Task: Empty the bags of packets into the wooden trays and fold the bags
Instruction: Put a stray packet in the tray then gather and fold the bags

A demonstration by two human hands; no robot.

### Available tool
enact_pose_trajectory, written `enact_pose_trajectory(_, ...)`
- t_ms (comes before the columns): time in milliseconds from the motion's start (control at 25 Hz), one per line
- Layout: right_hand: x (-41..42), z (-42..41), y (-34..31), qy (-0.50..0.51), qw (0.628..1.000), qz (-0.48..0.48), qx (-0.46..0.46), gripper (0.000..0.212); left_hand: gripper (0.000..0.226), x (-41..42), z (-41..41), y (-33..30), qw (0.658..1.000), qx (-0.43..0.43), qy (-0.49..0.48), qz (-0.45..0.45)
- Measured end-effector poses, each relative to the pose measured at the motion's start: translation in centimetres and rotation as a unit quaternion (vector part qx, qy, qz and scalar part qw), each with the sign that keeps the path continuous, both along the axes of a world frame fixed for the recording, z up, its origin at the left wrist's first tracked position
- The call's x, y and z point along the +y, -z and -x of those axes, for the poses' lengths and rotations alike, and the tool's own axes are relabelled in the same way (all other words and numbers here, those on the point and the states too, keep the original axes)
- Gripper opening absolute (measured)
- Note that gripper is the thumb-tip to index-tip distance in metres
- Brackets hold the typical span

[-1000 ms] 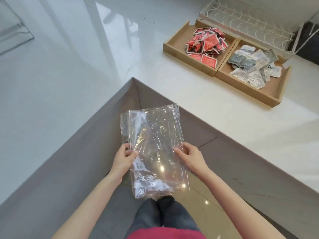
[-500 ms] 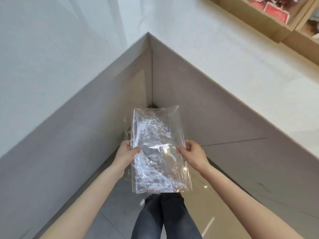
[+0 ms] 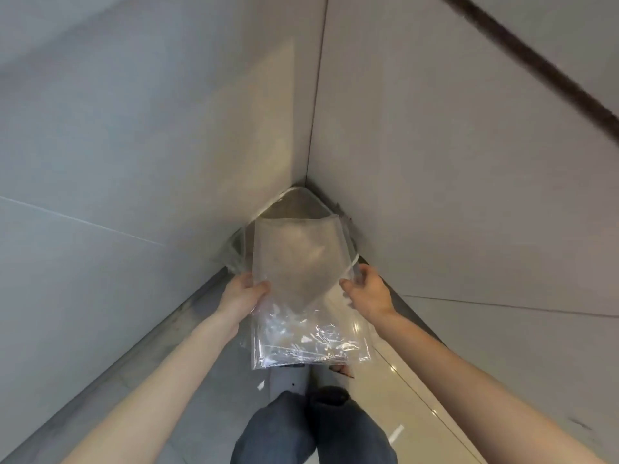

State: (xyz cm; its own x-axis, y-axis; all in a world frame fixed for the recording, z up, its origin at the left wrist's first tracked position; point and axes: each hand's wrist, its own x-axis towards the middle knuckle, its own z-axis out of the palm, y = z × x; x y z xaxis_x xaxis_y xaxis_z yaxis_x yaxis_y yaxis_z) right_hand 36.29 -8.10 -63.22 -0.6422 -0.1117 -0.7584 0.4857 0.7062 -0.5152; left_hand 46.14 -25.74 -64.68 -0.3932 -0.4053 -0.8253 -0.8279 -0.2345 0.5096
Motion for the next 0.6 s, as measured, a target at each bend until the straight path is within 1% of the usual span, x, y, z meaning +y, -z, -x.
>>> enact_pose_trajectory(120,-0.6,1.4,4.2,-0.01,1.0,0.0,-0.024,0.052,0.046,0.1,0.9,3.7,1.0,-0.003,-0.02,0.014)
enact_pose_trajectory(240,-1.1,2.5,7.2,-0.029,0.999,-0.009,-0.04,0.057,0.067,0.4,1.7,6.4,0.999,-0.02,-0.001,0.032)
enact_pose_trajectory(440,-1.0,3.8,9.9,-0.097,0.993,-0.035,-0.053,0.061,0.075,0.1,2.5,9.3,0.996,-0.042,0.06,0.043)
enact_pose_trajectory(600,-0.5,4.1,10.0,-0.135,0.987,-0.066,-0.047,0.057,0.082,0.0,2.8,9.0,0.991,-0.034,0.118,0.049)
